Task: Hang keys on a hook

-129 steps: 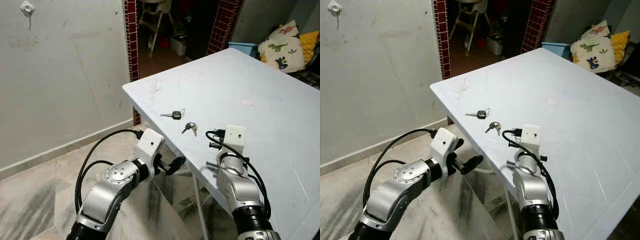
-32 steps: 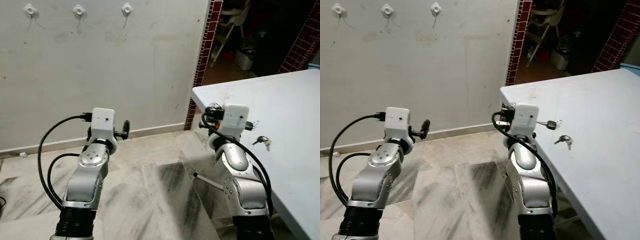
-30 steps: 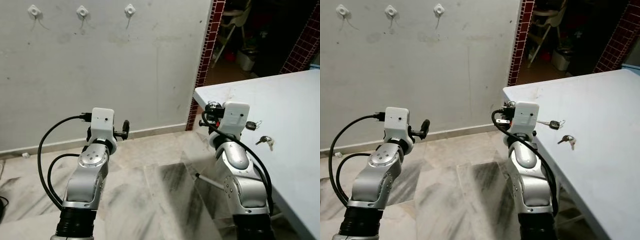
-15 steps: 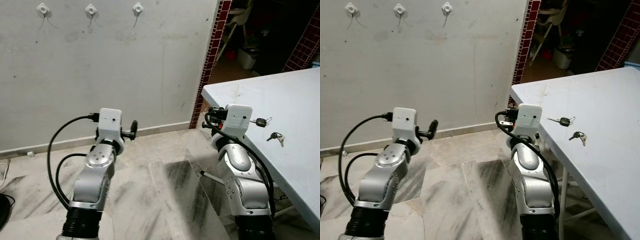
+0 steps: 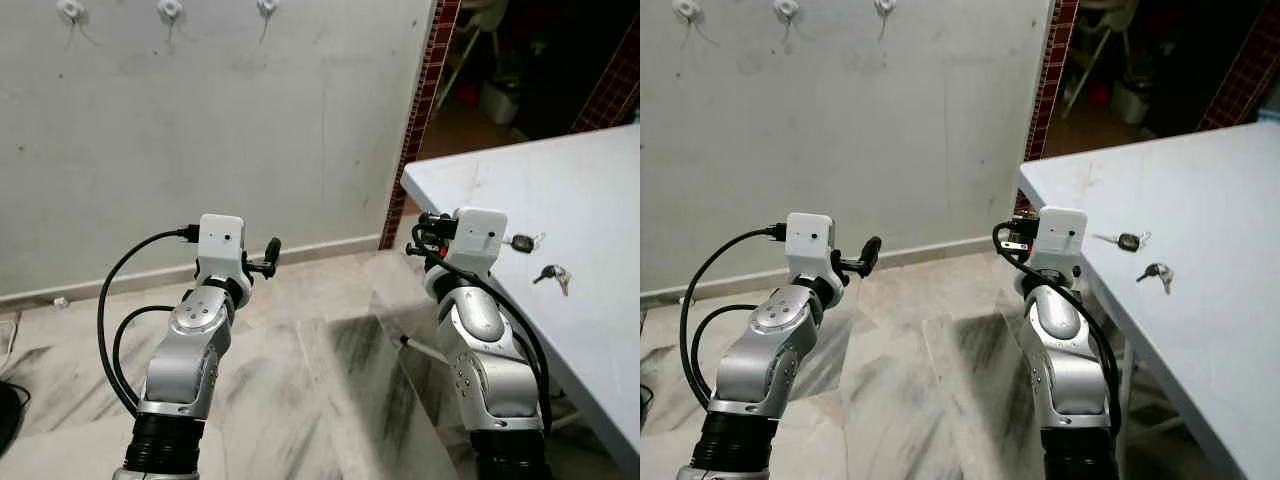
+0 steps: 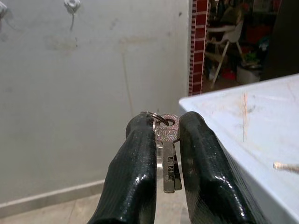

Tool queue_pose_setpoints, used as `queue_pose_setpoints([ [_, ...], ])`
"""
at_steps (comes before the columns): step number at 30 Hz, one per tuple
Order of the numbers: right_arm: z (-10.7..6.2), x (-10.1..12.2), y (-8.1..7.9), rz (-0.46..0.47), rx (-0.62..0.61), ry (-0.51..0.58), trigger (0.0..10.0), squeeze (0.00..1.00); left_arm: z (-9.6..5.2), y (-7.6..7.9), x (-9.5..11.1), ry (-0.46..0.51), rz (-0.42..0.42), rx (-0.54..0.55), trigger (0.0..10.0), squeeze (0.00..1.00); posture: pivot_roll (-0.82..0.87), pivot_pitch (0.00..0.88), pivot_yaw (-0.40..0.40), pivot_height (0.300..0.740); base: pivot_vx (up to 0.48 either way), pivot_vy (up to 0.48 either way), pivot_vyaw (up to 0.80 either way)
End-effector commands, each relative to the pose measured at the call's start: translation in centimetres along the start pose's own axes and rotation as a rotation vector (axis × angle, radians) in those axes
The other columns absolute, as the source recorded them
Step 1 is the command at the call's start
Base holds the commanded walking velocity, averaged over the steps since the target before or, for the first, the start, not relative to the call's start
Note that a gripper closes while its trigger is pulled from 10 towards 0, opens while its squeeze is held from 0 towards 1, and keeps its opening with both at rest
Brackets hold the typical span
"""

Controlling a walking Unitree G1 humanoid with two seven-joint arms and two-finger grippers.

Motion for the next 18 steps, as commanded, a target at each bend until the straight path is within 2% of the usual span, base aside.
queue_pose_setpoints([
  [1, 0.03, 0.49, -0.33, -0.007, 0.014, 0.018, 10.0, 0.00, 0.04, 0.20, 0.41, 0.009, -0.005, -0.010, 10.0, 0.00, 0.18, 0.000, -0.032, 0.740, 0.371, 0.000, 0.00],
  [4, 0.04, 0.52, -0.26, -0.007, 0.014, 0.018, 10.0, 0.00, 0.04, 0.32, 0.29, 0.003, -0.006, -0.012, 10.0, 0.00, 0.18, 0.000, -0.035, 0.740, 0.313, 0.000, 0.00],
  [18, 0.07, 0.33, -0.13, -0.010, 0.011, 0.011, 10.0, 0.00, 0.22, 0.79, 0.20, 0.000, -0.009, -0.024, 10.0, 0.00, 0.17, 0.000, -0.036, 0.740, 0.000, 0.000, 0.00],
])
Point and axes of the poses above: a point about 5 cm out from each wrist's last joint towards the gripper, its own z axis pointing out of the wrist towards the gripper, its own x axis along the axis of the wrist's last joint, y = z × x, the point moved 5 cm from there along z, pointing out of the wrist towards the gripper
